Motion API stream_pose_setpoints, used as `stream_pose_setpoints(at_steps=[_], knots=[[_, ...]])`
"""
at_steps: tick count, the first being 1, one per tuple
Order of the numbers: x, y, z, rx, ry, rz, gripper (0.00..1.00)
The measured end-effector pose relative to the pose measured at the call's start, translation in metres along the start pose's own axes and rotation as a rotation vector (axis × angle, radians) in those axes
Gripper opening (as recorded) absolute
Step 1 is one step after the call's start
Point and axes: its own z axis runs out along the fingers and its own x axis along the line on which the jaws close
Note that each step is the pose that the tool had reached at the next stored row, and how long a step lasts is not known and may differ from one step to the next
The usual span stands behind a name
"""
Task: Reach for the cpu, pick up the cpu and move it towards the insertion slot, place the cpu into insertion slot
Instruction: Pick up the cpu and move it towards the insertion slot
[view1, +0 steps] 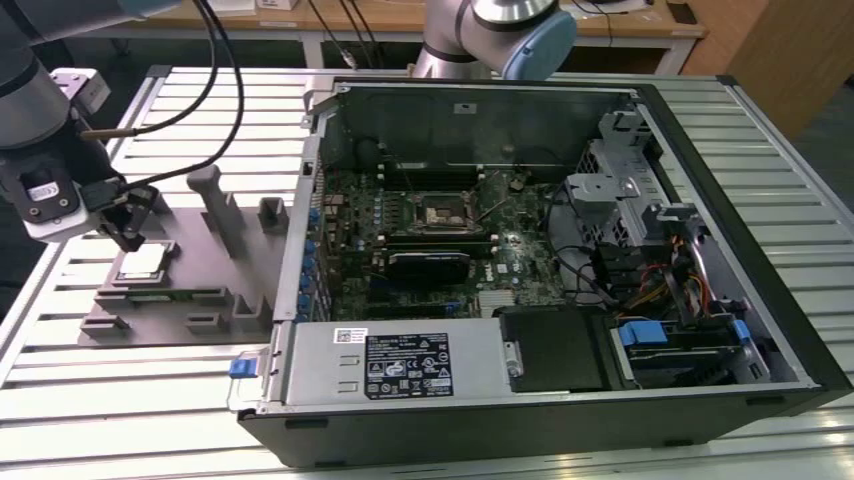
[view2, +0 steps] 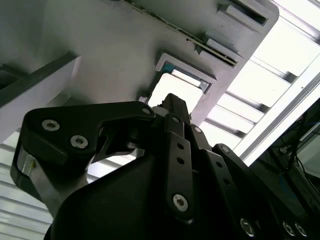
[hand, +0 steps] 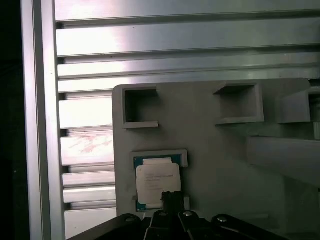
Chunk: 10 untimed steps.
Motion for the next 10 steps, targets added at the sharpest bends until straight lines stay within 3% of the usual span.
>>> stream_pose_setpoints(at_steps=[10], knots=[[0.0077, 0.0006, 0.0180, 0.0000, 0.0000, 0.000, 0.11]])
